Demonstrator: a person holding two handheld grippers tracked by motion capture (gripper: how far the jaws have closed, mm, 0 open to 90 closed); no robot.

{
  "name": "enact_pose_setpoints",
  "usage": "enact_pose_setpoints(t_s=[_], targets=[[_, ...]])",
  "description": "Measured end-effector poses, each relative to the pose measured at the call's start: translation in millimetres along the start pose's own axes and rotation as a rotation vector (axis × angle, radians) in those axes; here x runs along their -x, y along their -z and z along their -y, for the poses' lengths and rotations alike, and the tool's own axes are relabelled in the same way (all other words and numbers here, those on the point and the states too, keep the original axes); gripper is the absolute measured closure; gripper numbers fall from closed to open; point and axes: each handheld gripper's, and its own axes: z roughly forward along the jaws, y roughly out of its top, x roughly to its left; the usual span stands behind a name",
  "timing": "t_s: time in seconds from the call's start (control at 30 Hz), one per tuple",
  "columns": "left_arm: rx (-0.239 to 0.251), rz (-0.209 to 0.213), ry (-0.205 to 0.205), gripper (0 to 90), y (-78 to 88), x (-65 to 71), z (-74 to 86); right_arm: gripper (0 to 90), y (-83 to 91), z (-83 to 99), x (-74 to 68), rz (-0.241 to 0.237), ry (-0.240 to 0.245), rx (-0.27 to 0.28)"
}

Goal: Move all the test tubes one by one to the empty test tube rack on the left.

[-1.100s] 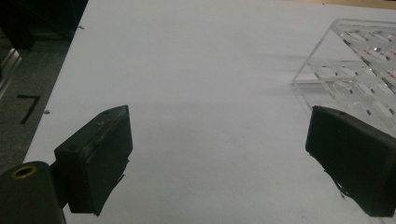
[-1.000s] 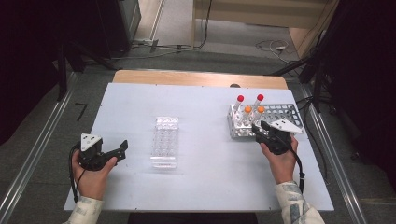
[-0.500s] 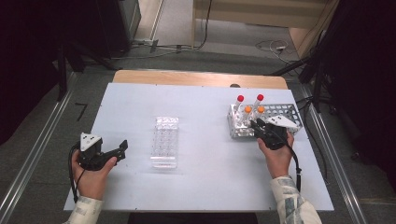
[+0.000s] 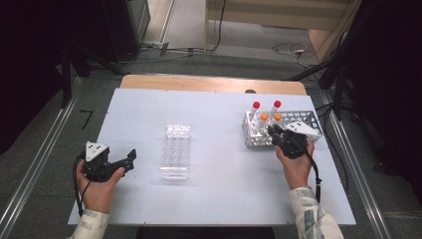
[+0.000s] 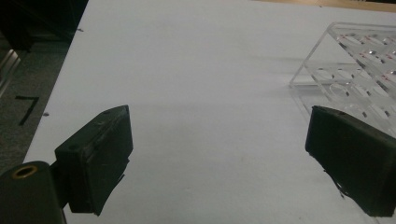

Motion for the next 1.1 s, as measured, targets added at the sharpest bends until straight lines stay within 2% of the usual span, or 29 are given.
enact_pose_setpoints(t_s=[0.1, 0.47, 0.77, 1.1], targets=[[0.001, 0.002, 0.0, 8.1, -0.1, 0.9, 0.1, 73.8, 5.7, -6.0, 0.6, -0.002, -0.004, 0.015], [-0.006, -0.002, -0.001, 8.5, -0.3, 1.5, -0.2, 73.8, 33.6, -27.2, -4.6, -0.012, 0.03, 0.077], [-0.013, 0.035, 0.004, 8.5, 2.0, 5.7, -6.6, 73.8, 51.1, -24.9, -11.4, -0.047, 0.035, 0.085], [0.001, 0.065, 0.01, 8.6, 3.8, 10.4, -15.8, 73.8, 55.9, -17.6, -26.8, -0.104, 0.059, 0.07]])
